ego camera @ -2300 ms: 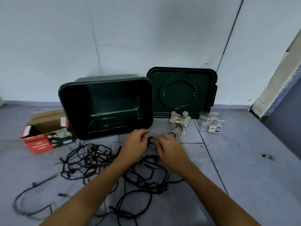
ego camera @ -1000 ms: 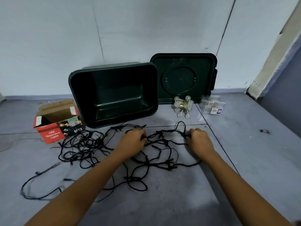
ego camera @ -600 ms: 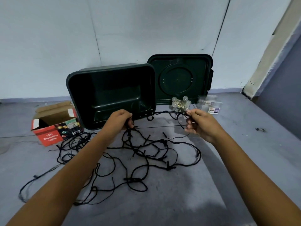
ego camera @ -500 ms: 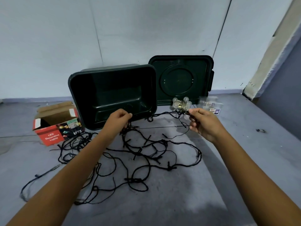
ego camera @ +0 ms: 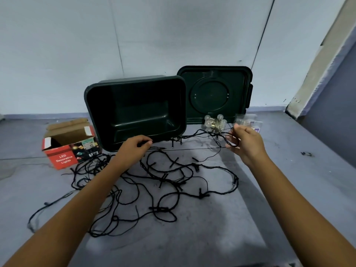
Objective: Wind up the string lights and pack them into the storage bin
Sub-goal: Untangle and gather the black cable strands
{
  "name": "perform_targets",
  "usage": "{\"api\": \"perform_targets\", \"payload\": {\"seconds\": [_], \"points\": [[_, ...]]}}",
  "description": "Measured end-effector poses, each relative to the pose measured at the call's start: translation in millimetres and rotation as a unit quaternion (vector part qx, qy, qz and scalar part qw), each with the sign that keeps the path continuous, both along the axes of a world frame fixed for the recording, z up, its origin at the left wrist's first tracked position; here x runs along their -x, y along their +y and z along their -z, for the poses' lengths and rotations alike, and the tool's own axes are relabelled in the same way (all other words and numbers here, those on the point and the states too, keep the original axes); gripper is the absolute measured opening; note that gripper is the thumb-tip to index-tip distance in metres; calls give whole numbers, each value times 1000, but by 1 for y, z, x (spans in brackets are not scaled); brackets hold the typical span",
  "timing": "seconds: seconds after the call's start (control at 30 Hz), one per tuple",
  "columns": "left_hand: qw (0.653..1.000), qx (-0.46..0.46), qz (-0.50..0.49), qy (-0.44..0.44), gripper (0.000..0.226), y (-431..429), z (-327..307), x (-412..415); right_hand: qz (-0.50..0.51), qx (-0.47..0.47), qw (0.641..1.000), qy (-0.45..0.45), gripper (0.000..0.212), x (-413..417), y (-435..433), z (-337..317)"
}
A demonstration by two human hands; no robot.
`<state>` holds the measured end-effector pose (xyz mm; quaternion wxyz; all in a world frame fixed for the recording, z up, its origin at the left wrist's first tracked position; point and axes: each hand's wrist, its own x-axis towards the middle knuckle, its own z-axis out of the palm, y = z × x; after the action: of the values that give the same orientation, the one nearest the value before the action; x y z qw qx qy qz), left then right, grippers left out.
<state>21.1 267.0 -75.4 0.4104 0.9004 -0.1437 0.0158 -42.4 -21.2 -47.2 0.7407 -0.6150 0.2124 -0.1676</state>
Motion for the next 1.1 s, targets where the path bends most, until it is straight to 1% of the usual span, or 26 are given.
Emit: {"api": "perform_targets", "payload": {"seconds": [0.07,0.13,0.17,0.23,0.27,0.3,0.33,0.37,0.43,0.47,0.5,0.57,0.6,0.67,0.77,0.83,0.87,0.93,0.97,1.03,1.1], "points": [[1000,14,-16,17,24,1,-2,2,-9,47,999,22,19,1,2,3],[994,74,-32,75,27,1,-11,8,-57,147,984,80,19,5,3,7],[988,106,-26,108,31,1,-17,11,-96,216,964,123,17,6,3,10],[979,140,22,145,39,0,-31,18,-158,371,896,187,10,8,9,15],[979,129,59,143,39,-1,-38,21,-158,434,869,178,11,8,15,14],[981,107,94,133,39,-3,-44,23,-144,468,860,143,15,9,23,10],[981,86,124,122,39,-6,-49,25,-134,476,864,96,17,10,35,4],[981,71,145,111,38,-9,-52,26,-142,462,874,49,17,11,48,-4],[980,66,167,86,35,-16,-55,26,-222,396,891,4,24,16,77,-21],[979,77,175,78,31,-20,-56,26,-262,367,893,4,32,17,91,-24],[976,97,180,76,27,-23,-55,25,-281,349,894,8,39,17,103,-24],[967,156,176,95,21,-30,-52,25,-262,313,913,11,48,16,117,-20],[962,186,170,108,19,-31,-50,25,-244,281,928,10,47,15,121,-17],[953,222,165,126,17,-32,-45,24,-223,210,952,8,36,15,125,-11],[955,204,171,133,15,-31,-41,22,-254,75,964,11,17,19,129,-4],[966,162,162,121,13,-31,-43,21,-256,-5,966,22,17,22,128,-3],[977,119,148,97,13,-29,-45,20,-236,-10,971,33,18,22,123,-3],[994,26,101,34,16,-21,-49,14,-178,55,981,56,22,23,104,-1],[997,2,75,13,17,-14,-49,10,-151,99,981,69,25,24,91,1],[1000,-9,29,-3,17,-2,-50,1,-119,164,974,97,29,27,68,7],[999,-31,19,6,18,4,-48,-4,-120,177,970,114,29,29,54,9]]}}
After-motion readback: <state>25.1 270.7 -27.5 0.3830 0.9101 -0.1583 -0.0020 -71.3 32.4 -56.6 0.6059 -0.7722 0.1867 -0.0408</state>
